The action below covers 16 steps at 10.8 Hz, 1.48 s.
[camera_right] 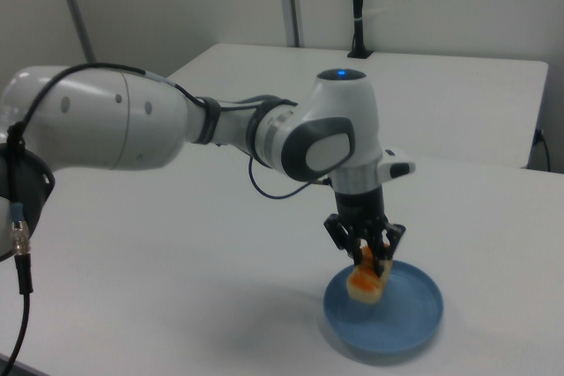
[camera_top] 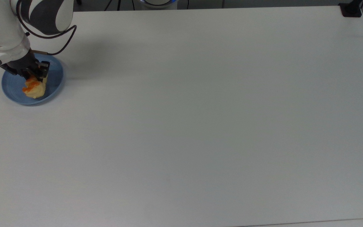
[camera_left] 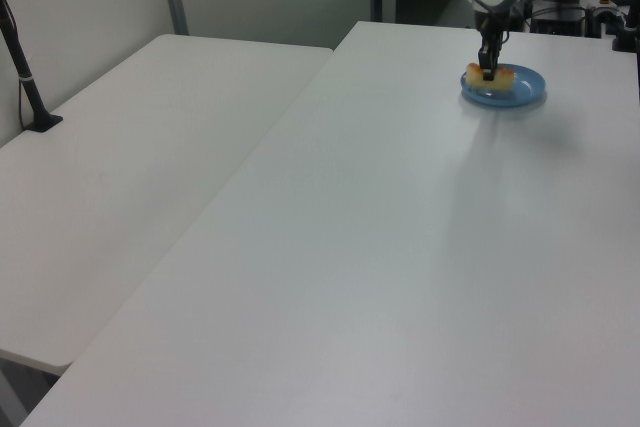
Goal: Put the bread on the table
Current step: 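Lift the bread off the plate and carry it onto the bare table, then open the gripper to release the bread and raise it away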
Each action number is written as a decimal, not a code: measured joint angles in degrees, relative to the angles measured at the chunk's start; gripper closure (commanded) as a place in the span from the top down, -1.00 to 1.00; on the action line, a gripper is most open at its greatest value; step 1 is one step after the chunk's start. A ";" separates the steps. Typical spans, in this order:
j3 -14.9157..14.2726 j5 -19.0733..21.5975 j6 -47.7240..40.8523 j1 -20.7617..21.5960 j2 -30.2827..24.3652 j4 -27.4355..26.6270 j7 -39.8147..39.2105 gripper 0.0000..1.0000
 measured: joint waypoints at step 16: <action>5.66 0.37 -2.77 34.98 1.57 -0.78 40.86 1.00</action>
